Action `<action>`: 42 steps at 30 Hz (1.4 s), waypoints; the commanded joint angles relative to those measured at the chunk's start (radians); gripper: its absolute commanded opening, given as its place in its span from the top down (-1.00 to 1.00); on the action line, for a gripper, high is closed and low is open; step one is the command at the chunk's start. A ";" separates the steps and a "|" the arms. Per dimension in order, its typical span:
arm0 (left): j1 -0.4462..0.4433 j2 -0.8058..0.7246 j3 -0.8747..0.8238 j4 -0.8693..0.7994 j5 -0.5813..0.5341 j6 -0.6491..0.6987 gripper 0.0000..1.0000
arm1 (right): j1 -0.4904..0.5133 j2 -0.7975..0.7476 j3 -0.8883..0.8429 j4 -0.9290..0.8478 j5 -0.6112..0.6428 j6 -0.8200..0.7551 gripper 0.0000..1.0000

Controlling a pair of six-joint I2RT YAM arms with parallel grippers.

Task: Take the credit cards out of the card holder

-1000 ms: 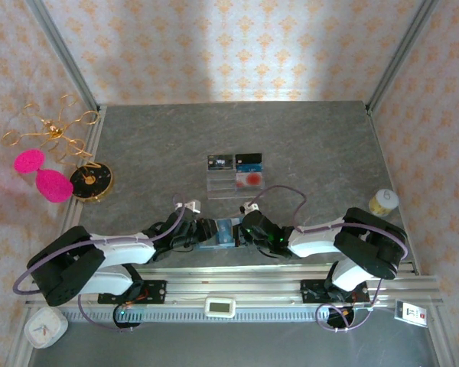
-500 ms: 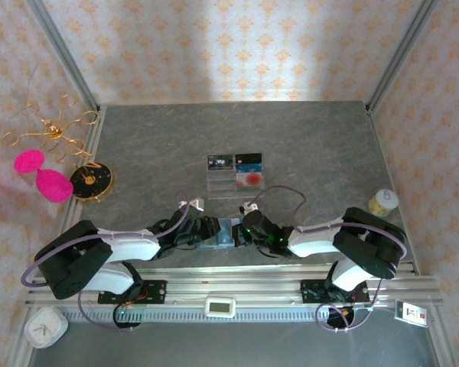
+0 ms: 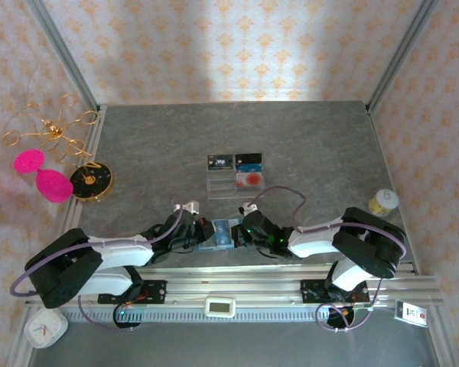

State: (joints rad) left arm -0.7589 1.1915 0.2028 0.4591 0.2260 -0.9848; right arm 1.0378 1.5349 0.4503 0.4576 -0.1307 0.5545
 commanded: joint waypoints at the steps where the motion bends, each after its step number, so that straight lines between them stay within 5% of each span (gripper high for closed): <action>1: 0.015 -0.070 -0.034 -0.009 -0.041 0.063 1.00 | 0.010 0.021 -0.033 -0.054 0.018 0.023 1.00; 8: 0.029 -0.131 -0.050 0.021 0.057 0.141 1.00 | 0.010 -0.004 -0.033 -0.074 0.044 0.030 0.95; 13: 0.030 -0.171 -0.059 0.012 0.070 0.163 1.00 | 0.009 -0.045 -0.036 -0.066 0.051 0.010 0.68; 22: 0.030 -0.065 -0.082 0.131 0.126 0.112 1.00 | 0.031 0.030 -0.001 -0.027 -0.001 -0.008 0.71; 27: 0.031 -0.052 -0.085 0.151 0.130 0.089 0.61 | 0.037 0.066 0.011 -0.032 0.011 -0.002 0.74; 33: 0.021 -0.025 -0.088 0.179 0.136 0.074 0.52 | 0.051 0.101 0.030 -0.044 0.025 -0.006 0.73; 36: 0.012 -0.004 -0.090 0.193 0.141 0.074 0.63 | 0.054 0.105 0.030 -0.047 0.032 -0.001 0.75; 38: 0.013 0.002 -0.085 0.176 0.139 0.080 0.99 | 0.054 0.100 0.027 -0.054 0.050 0.007 0.77; 42: 0.012 -0.081 -0.060 0.033 0.082 0.111 1.00 | 0.052 0.075 0.016 -0.097 0.100 0.024 0.81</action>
State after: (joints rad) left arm -0.7380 1.1675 0.1223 0.5716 0.3328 -0.9073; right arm 1.0840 1.5948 0.4885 0.4950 -0.0708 0.5575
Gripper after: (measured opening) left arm 0.041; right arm 0.102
